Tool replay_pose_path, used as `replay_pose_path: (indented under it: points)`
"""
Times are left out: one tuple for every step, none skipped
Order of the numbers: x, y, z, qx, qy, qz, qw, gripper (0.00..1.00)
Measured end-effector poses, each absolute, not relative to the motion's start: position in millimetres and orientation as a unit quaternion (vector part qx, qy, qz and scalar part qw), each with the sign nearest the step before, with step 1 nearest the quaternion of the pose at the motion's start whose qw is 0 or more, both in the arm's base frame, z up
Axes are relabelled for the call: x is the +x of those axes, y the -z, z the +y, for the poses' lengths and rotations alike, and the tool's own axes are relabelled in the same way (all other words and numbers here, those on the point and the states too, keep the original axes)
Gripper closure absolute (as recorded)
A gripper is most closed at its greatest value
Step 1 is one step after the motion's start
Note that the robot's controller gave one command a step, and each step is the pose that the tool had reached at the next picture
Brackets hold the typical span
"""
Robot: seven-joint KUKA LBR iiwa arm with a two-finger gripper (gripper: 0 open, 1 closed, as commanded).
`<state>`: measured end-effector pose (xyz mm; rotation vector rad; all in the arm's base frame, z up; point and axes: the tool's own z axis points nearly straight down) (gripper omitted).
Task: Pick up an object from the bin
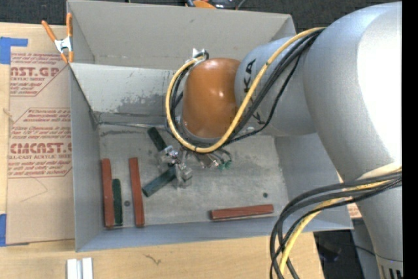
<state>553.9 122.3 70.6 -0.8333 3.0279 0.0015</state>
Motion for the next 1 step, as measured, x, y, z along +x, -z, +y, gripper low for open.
replay_pose_path:
  points:
    - [540.6, -214.6, 100.1, -0.266, 0.000, 0.964, 0.005, 1.00]
